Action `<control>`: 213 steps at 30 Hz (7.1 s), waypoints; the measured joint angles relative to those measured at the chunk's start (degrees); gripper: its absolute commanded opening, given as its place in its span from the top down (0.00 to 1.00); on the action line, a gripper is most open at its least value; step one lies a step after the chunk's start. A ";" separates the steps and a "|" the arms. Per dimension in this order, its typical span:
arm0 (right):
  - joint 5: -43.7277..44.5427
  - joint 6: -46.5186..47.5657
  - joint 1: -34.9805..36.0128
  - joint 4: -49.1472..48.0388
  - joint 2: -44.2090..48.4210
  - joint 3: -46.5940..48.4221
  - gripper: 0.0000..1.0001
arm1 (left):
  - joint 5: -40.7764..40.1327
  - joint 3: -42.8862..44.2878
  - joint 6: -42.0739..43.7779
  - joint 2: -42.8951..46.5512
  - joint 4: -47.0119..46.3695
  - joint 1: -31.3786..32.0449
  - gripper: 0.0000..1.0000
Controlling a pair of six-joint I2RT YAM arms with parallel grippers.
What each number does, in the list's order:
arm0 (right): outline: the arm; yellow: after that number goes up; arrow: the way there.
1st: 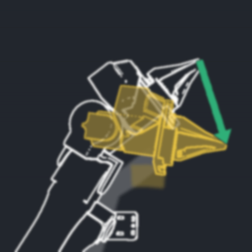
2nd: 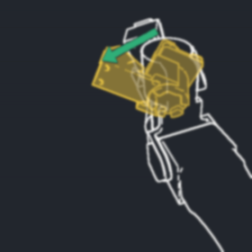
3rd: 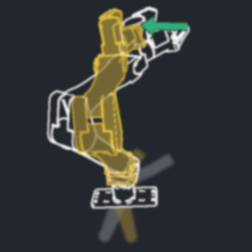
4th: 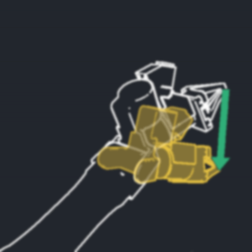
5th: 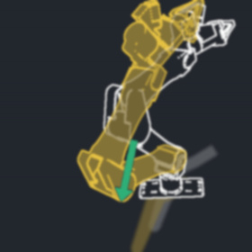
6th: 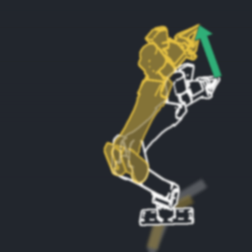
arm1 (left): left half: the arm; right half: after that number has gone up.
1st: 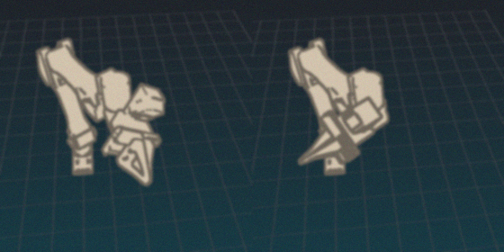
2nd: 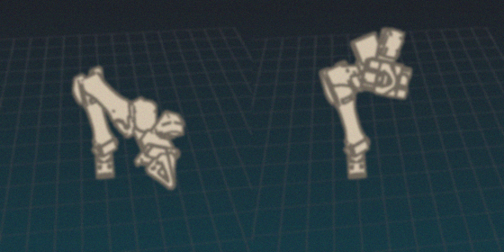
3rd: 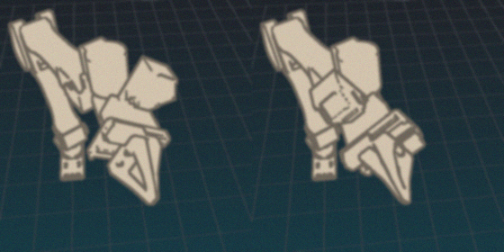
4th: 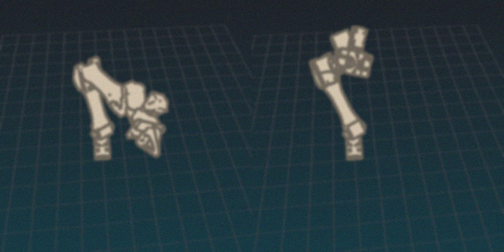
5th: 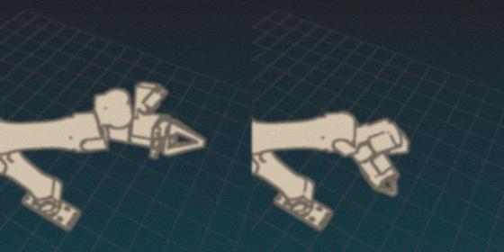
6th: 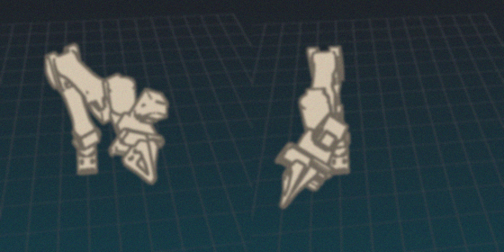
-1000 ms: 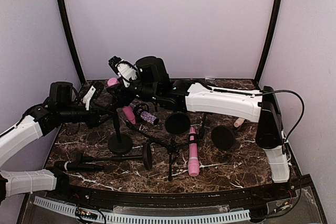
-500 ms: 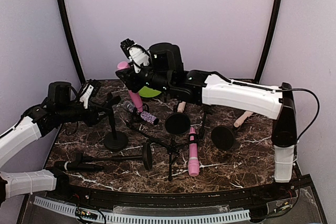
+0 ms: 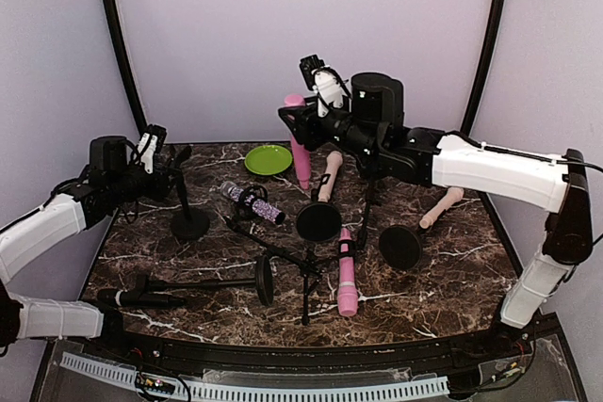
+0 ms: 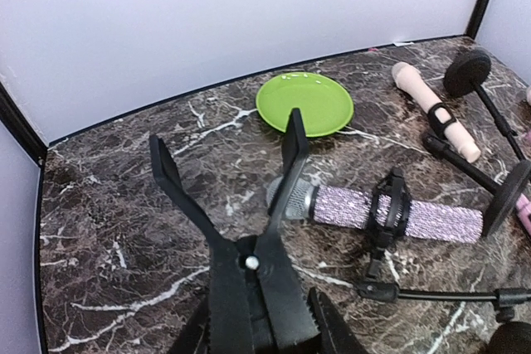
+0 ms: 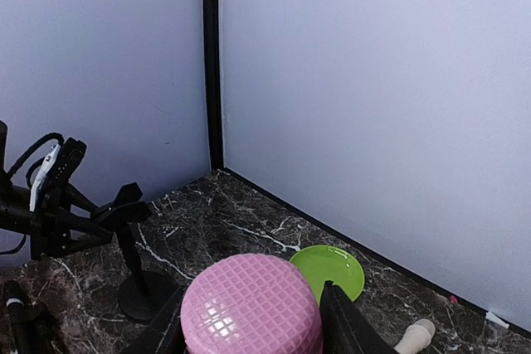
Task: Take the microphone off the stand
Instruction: Move the microphone stand to the corner of the board, then place the microphone at the corner of the board, then pick up the microphone stand with the microphone from the corner of the board.
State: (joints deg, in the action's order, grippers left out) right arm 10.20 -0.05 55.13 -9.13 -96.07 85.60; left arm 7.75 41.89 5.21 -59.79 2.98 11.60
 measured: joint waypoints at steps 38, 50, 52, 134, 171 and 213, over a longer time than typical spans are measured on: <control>-2.38 -6.16 -8.74 -1.66 15.61 -19.54 0.66 | 6.84 11.50 -0.52 -19.26 -14.75 -14.40 0.23; 0.00 -6.16 -11.06 7.50 18.53 -19.74 0.66 | 5.44 11.67 -1.62 -12.92 -4.52 -14.40 0.23; 0.85 -6.45 -12.04 11.19 19.98 -19.74 0.66 | 5.62 12.11 -2.05 -10.36 -2.62 -14.40 0.23; -10.29 -33.46 -58.23 32.59 23.54 -37.38 0.15 | 15.32 7.37 -12.66 1.29 0.13 -3.54 0.24; -19.71 7.63 10.69 44.41 -24.15 28.98 0.31 | 14.19 1.11 -17.42 7.54 4.04 -21.53 0.21; -12.94 19.71 18.64 50.25 -50.01 45.88 0.62 | 15.82 0.33 -17.44 8.09 4.57 -21.51 0.21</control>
State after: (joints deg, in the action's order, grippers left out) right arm -2.74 19.66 73.78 41.12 -146.08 131.48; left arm 23.57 42.22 -12.23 -51.70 7.55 -9.91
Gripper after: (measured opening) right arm 0.435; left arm 0.794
